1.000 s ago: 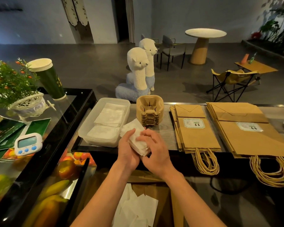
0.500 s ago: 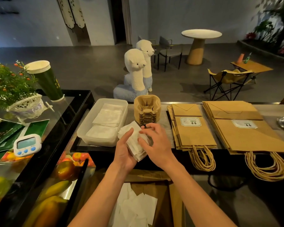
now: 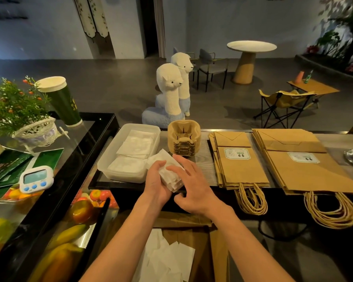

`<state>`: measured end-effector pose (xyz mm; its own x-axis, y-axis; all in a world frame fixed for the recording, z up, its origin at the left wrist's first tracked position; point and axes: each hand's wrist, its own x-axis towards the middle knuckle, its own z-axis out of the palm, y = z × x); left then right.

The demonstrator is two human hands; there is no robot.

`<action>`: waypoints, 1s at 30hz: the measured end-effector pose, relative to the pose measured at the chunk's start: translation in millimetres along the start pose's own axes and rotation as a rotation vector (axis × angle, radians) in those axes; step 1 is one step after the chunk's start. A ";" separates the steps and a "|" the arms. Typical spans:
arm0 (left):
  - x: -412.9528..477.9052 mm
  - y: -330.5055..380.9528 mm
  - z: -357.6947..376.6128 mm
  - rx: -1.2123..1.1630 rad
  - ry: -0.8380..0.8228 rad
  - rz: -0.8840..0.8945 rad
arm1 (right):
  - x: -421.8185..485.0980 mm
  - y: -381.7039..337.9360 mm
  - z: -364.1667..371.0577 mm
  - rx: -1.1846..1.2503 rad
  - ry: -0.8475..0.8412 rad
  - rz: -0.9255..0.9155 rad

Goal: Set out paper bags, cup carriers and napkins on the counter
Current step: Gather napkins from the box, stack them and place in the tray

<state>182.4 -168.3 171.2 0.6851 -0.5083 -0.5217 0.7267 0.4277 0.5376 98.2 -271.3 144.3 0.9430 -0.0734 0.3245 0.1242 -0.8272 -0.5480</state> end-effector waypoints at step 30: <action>17.7 1.0 -19.0 1.087 -0.182 0.523 | 21.7 36.4 -26.3 0.585 0.075 0.452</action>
<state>196.2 -162.7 149.9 0.8020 -0.5969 -0.0230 -0.1149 -0.1920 0.9746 115.1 -317.7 151.7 0.9201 -0.3916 0.0100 -0.1075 -0.2770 -0.9548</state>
